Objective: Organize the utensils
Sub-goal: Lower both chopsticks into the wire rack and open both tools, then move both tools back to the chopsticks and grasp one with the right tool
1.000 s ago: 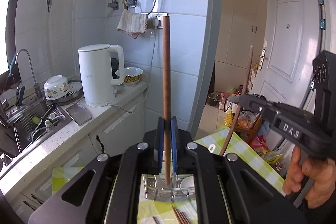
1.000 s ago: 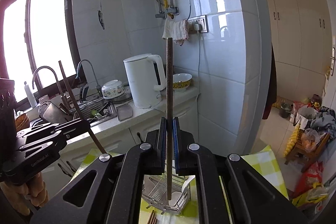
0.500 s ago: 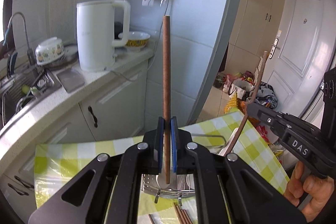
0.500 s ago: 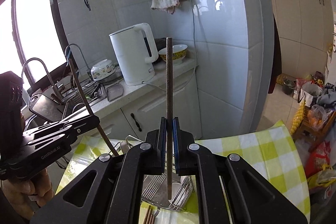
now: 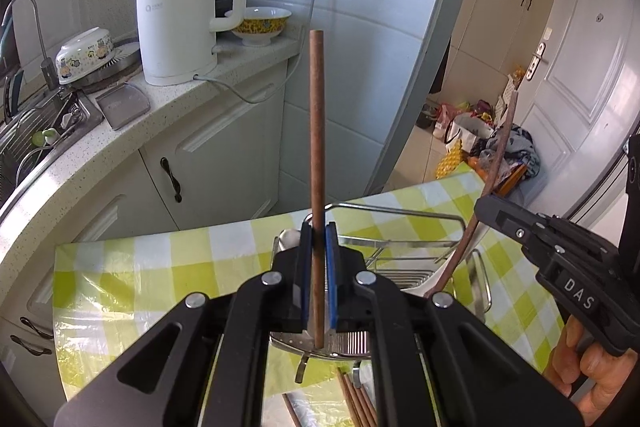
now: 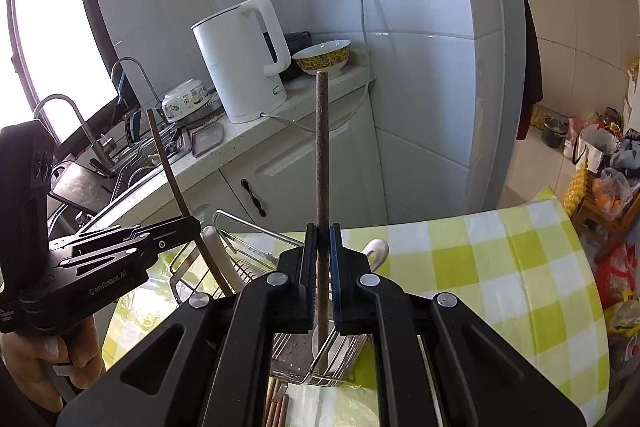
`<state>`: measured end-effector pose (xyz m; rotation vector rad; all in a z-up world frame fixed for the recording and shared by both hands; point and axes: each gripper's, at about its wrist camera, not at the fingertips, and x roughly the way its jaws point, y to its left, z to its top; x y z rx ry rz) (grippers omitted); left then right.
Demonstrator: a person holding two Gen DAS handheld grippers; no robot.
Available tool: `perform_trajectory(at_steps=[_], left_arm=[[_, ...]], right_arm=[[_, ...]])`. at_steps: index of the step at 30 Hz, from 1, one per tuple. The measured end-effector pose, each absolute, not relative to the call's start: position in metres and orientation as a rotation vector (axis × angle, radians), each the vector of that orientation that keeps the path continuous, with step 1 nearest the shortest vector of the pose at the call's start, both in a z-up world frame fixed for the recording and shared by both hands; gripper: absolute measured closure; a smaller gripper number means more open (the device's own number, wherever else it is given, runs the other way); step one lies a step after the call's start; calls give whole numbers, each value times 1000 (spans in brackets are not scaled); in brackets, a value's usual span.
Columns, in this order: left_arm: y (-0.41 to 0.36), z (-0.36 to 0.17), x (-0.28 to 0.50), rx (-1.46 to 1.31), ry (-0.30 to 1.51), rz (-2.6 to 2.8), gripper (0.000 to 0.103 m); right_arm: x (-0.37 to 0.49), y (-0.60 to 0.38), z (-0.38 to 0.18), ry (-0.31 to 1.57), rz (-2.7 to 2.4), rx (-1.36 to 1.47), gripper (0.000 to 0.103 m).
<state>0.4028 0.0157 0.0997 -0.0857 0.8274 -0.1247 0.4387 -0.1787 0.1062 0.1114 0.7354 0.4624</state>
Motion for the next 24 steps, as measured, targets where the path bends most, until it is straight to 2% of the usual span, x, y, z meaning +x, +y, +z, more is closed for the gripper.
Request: perform_trajectory(at_steps=[1, 3, 8, 10, 11, 12, 15, 19, 24], left_arm=[[15, 98, 404, -80, 828, -119, 95], [16, 97, 405, -84, 821, -106, 79], [22, 106, 396, -96, 776, -87, 75], [25, 111, 387, -100, 753, -74, 74], [27, 113, 382, -103, 745, -71, 74], [29, 115, 377, -107, 737, -69, 74], [36, 117, 354, -126, 712, -50, 73], [42, 108, 313, -145, 697, -21, 69], [44, 82, 258, -134, 724, 21, 69]], right_arm=[[439, -178, 105, 740, 467, 106, 96], [439, -177, 106, 740, 456, 93, 95], [436, -185, 112, 714, 418, 87, 89], [432, -190, 117, 694, 403, 81, 81], [429, -193, 119, 682, 396, 81, 73], [423, -197, 122, 662, 385, 79, 60], [403, -206, 124, 620, 346, 38, 42], [371, -216, 114, 612, 331, 0, 26], [324, -219, 80, 638, 305, -67, 19]])
